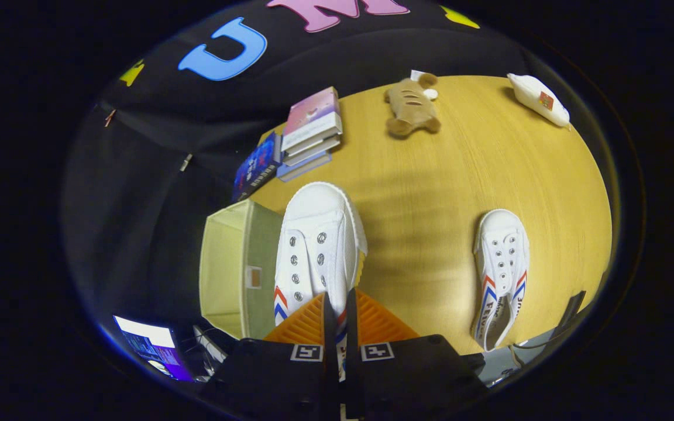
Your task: Open the storage box then place both shoes into the box .Put the left shoe in first, then the right shoe, with the right side of both shoes facing outward in a uniform manner.
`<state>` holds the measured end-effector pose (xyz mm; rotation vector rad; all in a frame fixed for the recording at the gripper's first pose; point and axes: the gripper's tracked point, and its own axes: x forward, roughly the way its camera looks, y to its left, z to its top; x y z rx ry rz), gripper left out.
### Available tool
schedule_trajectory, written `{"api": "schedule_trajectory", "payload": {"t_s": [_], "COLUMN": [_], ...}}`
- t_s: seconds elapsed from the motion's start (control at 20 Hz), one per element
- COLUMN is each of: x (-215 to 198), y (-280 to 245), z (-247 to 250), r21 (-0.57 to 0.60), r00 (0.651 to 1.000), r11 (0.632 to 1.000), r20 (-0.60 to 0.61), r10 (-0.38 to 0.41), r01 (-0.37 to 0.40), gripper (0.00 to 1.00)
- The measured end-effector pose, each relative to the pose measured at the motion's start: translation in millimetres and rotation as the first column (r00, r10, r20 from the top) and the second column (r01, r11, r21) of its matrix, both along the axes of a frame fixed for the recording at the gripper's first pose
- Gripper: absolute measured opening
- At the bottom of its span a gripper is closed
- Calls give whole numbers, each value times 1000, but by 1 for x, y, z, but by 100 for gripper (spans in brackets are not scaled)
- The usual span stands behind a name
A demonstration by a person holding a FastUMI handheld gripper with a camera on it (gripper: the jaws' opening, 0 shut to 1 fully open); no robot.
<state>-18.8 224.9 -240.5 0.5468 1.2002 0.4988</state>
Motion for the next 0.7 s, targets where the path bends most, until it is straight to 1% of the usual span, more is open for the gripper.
{"api": "schedule_trajectory", "payload": {"t_s": [0.15,0.35,0.5,0.7], "x": [4,3,-2,-12], "y": [35,94,136,187], "z": [48,88,96,79], "r21": [48,137,162,127], "r00": [999,1000,999,994], "r11": [999,991,986,991], "r20": [34,-2,-38,-98], "r10": [22,13,36,57], "r01": [-23,-13,-29,-45], "gripper": [9,9,8,9]}}
